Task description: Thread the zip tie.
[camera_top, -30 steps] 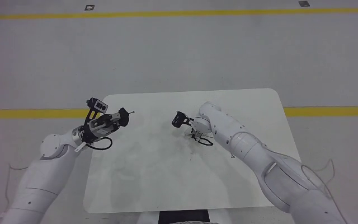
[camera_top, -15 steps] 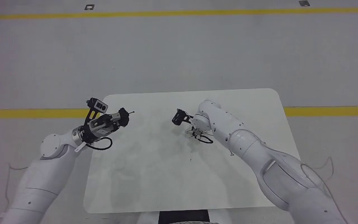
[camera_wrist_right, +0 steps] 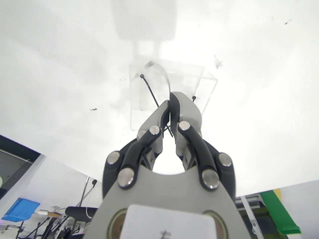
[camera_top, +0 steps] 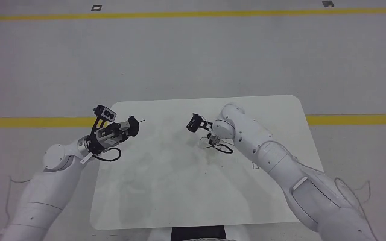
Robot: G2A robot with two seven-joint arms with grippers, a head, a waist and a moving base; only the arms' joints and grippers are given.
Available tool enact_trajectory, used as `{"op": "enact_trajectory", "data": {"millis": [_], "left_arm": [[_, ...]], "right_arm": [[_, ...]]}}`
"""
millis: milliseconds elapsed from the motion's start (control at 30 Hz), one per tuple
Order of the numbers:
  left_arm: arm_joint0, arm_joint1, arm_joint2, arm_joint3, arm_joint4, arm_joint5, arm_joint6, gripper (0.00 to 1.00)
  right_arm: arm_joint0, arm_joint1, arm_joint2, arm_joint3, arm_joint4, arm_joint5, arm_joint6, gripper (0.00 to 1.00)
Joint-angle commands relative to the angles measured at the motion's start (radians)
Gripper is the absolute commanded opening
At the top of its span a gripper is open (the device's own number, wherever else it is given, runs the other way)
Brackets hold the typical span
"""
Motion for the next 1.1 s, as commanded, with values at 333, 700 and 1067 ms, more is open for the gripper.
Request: {"op": "enact_trajectory", "data": {"millis": [333,700,1067], "left_arm": [[0.0,0.0,0.0,0.0,0.0,0.0,0.0,0.0],[0.0,0.0,0.0,0.0,0.0,0.0,0.0,0.0],[0.0,0.0,0.0,0.0,0.0,0.0,0.0,0.0]], "right_arm": [[-0.093,0.072,0.11,-0.113,0.058,0.0,-0.095,0.0],[-0.187,0.113,0.263,-0.149,0.184,0.01,-0.302,0.0],[-0.304,0.157,0.399,-0.234,0.435,0.0,-0.393,0.0]]}}
